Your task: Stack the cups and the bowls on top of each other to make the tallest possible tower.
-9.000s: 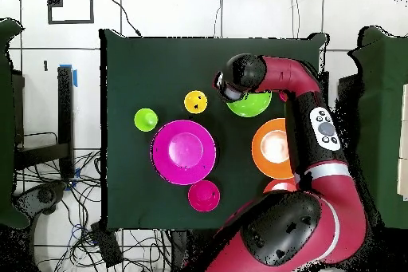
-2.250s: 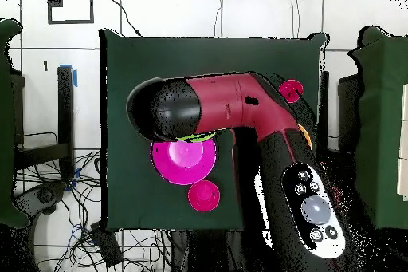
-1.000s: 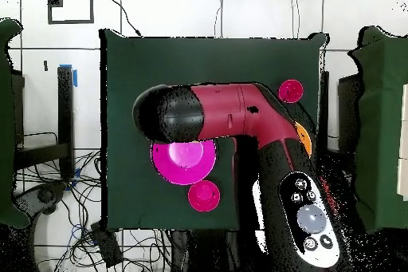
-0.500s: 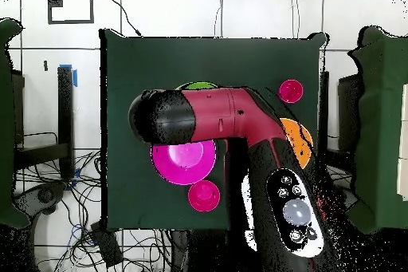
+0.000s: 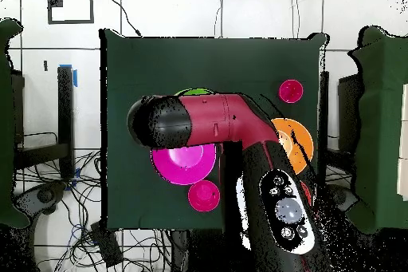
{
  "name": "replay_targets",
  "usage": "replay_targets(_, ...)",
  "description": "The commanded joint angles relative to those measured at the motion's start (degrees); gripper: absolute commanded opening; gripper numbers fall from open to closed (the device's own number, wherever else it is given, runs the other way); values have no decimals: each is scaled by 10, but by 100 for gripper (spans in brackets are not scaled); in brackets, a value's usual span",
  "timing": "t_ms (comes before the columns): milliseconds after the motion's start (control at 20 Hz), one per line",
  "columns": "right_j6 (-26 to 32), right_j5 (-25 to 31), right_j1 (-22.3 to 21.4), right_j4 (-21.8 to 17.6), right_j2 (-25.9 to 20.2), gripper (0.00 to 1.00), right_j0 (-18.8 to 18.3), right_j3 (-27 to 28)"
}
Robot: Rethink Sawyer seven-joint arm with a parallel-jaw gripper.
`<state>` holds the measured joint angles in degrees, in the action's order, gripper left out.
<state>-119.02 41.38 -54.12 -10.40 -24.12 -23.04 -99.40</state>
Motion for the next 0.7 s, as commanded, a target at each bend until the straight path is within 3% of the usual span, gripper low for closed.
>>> replay_targets(50, -86, -27, 24, 14, 31, 0, 20, -43)
replay_targets(700, -87, -56, 37, 15, 50, 0, 37, -49)
